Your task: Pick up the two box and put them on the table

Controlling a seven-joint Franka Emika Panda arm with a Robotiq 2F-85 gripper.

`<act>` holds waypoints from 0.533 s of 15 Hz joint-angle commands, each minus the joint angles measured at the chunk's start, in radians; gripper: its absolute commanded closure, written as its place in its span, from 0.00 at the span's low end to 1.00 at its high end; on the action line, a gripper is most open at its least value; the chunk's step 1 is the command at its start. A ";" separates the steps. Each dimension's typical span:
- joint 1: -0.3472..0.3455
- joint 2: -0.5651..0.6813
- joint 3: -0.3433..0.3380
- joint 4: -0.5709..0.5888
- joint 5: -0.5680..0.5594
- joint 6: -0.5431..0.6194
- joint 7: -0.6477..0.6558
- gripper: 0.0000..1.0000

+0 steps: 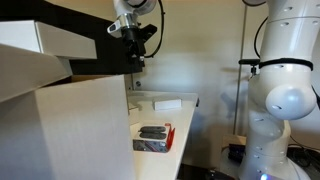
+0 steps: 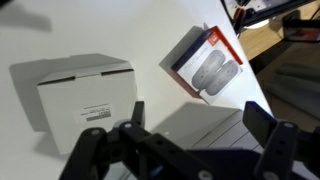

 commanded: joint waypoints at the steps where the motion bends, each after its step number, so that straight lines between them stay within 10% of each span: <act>1: -0.007 0.030 0.012 0.118 -0.044 -0.178 -0.137 0.00; 8: 0.032 0.013 0.088 0.234 -0.172 -0.207 -0.201 0.00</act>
